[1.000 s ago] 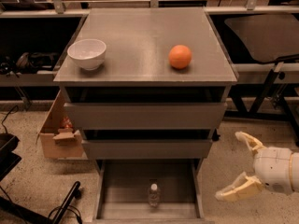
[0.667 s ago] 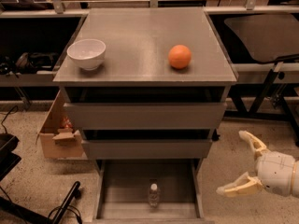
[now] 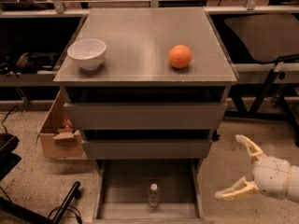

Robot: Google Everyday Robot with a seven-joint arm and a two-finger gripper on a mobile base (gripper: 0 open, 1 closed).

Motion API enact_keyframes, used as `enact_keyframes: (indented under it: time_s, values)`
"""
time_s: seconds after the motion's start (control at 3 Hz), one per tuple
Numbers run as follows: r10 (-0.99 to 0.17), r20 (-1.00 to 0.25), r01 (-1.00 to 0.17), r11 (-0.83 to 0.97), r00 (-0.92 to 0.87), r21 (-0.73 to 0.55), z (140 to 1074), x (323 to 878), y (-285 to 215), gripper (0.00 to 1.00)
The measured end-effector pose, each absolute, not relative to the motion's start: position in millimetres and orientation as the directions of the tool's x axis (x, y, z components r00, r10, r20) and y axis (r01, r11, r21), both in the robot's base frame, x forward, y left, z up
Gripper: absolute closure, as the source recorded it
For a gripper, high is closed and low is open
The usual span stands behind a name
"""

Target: Pick water bottle from bottom drawer and place on counter

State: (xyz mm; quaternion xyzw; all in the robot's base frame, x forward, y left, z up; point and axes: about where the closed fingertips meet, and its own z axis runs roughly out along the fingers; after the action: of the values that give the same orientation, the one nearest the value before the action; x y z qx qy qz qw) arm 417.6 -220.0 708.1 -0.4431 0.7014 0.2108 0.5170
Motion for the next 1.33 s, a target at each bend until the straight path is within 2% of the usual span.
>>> enact_keyframes:
  time_s: [0.33,0.67,1.33]
  values:
    - [-0.363,-0.928,-0.852,0.509,-0.08,-0.126,671.2,424.8,-200.1,0.0]
    - [-0.303,-0.949,-0.859,0.505,-0.085,-0.084,594.5,436.7,-152.6,0.0]
    - [-0.242,-0.965,-0.803,0.592,-0.101,-0.065,468.1,492.7,-113.4,0.0]
